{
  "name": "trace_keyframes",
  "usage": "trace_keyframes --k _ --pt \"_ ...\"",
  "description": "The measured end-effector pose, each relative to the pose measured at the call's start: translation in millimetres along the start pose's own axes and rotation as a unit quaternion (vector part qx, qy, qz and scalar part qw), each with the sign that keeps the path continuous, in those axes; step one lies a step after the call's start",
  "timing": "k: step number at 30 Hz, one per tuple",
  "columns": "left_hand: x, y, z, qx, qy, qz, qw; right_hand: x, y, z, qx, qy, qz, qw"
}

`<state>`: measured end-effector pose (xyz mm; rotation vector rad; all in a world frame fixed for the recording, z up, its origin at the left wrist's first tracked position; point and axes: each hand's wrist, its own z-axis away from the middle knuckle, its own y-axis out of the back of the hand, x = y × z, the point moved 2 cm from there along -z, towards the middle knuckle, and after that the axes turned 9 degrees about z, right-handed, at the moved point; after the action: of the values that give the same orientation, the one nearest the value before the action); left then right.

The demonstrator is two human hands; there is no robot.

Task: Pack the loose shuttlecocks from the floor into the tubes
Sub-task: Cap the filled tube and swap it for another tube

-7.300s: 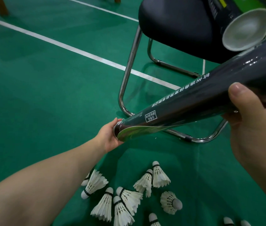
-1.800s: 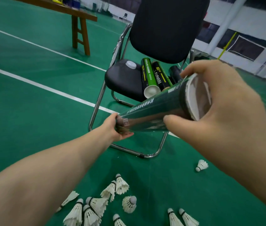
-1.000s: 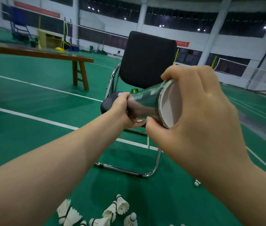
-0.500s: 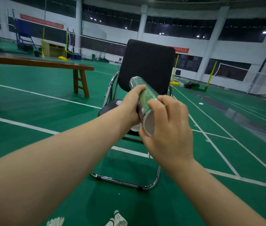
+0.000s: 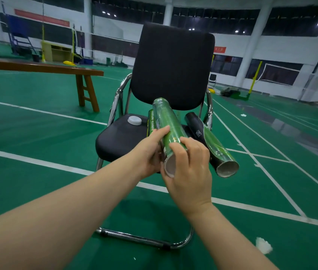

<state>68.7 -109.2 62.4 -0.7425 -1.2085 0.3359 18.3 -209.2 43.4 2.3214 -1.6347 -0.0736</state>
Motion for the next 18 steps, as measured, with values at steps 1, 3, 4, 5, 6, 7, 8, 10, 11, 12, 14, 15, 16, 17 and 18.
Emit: trace_keyframes --k 1,3,4,5,6,7,8,10,11,12,14,15,16,17,18 --pt "-0.7 0.5 -6.2 0.004 0.000 -0.025 1.000 6.4 -7.7 0.9 0.006 -0.013 0.001 1.000" --pt "-3.9 -1.2 -18.5 0.008 0.003 -0.075 0.997 22.7 -21.6 2.8 0.007 -0.032 0.012 0.999" --pt "-6.5 -3.1 -24.1 0.006 0.006 -0.090 0.996 32.2 -28.0 4.4 0.005 -0.041 0.021 0.999" --pt "-9.2 -4.9 -29.4 0.003 0.011 -0.099 0.995 41.8 -34.3 6.1 0.003 -0.051 0.029 0.998" --pt "-11.9 -6.5 -34.0 -0.001 0.017 -0.102 0.995 51.3 -40.1 8.1 0.000 -0.064 0.034 0.997" --pt "-14.2 -8.4 -38.3 -0.005 0.022 -0.108 0.994 60.6 -45.8 10.1 -0.004 -0.078 0.039 0.996" --pt "-15.9 -9.2 -42.5 -0.005 0.022 -0.116 0.993 69.2 -51.0 11.8 -0.010 -0.093 0.041 0.995" --pt "-16.5 -9.3 -49.4 0.009 0.002 -0.137 0.991 84.5 -61.2 14.6 -0.034 -0.121 0.037 0.991" --pt "-16.2 -9.3 -52.5 0.017 -0.012 -0.144 0.989 91.1 -65.4 15.6 -0.046 -0.131 0.032 0.990" --pt "-15.7 -9.3 -54.6 0.022 -0.024 -0.149 0.988 96.6 -69.0 16.5 -0.054 -0.136 0.029 0.989" --pt "-15.0 -8.8 -57.7 0.028 -0.042 -0.163 0.985 104.0 -75.4 19.3 -0.059 -0.137 0.031 0.988" --pt "-14.9 -8.8 -58.5 0.031 -0.050 -0.171 0.983 106.1 -78.0 21.4 -0.061 -0.139 0.032 0.988" --pt "-15.0 -8.8 -59.3 0.033 -0.058 -0.181 0.981 107.6 -80.7 24.3 -0.063 -0.144 0.032 0.987" --pt "-15.3 -9.1 -60.1 0.034 -0.065 -0.197 0.978 108.5 -83.2 27.4 -0.068 -0.150 0.031 0.986" --pt "-15.6 -9.4 -60.6 0.035 -0.070 -0.215 0.973 109.0 -85.9 30.2 -0.077 -0.158 0.032 0.984"
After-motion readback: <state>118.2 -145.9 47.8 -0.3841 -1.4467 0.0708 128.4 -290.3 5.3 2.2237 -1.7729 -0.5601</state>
